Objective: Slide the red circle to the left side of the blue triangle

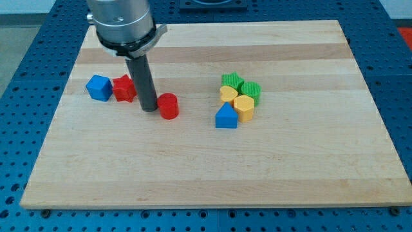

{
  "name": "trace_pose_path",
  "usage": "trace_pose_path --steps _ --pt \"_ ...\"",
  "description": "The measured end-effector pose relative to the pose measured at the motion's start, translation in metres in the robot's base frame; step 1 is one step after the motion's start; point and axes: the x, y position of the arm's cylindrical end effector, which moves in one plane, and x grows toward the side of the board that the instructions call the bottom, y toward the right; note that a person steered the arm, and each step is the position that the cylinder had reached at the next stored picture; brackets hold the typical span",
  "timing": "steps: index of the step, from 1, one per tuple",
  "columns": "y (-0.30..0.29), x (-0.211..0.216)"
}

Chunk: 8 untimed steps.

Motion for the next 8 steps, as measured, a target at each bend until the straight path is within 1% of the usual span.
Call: trace_pose_path --steps 1,3,7,8 --pt "0.021 0.000" --pt "0.042 0.000" --pt "0.039 0.000" --pt "0.039 0.006"
